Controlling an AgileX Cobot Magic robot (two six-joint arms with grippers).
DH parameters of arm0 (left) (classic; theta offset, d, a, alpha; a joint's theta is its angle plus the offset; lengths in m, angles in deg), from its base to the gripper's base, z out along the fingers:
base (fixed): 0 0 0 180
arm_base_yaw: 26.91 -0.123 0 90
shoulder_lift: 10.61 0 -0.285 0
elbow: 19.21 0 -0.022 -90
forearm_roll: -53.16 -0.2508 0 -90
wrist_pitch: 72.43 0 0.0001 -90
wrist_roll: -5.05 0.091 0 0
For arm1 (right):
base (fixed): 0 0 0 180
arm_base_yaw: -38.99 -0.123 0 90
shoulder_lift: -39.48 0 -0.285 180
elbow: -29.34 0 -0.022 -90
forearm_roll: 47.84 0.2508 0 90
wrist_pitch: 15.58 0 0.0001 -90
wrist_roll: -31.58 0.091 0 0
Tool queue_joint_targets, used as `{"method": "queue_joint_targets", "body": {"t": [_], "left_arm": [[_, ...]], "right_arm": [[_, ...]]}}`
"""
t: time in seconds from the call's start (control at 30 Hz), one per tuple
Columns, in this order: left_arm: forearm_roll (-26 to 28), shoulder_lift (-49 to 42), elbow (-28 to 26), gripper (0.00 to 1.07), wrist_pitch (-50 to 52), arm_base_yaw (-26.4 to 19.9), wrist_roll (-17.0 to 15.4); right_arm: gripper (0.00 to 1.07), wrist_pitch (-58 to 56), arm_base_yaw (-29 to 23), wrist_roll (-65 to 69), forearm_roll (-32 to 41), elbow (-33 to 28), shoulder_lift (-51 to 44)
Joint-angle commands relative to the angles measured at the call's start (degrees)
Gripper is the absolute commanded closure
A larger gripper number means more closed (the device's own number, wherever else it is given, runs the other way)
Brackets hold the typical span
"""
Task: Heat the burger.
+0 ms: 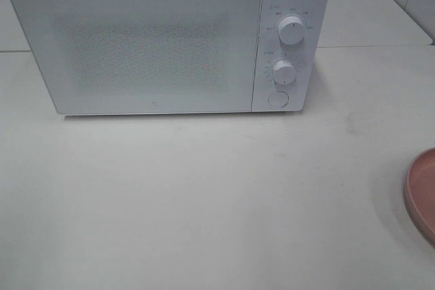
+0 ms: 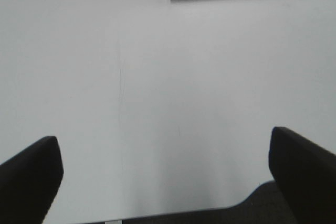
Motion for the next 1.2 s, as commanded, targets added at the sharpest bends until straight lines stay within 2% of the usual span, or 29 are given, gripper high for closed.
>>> {"method": "queue_joint_targets", "body": {"t": [0.03, 0.47, 1.2], "left_arm": [[0.29, -4.76, 0.17, 0.06, 0.86, -0.23, -0.40], [0.40, -13.12, 0.17, 0.06, 0.86, -0.23, -0.40], [0.29, -12.83, 0.17, 0.06, 0.86, -0.23, -0.40]], "right_arm": [[0.31, 0.63, 0.34, -0.74, 0.11, -0.17, -1.72], [0.31, 0.63, 0.34, -0.74, 0.11, -0.17, -1.72], [0.31, 0.63, 0.34, -0.74, 0.11, -0.17, -1.72]]}}
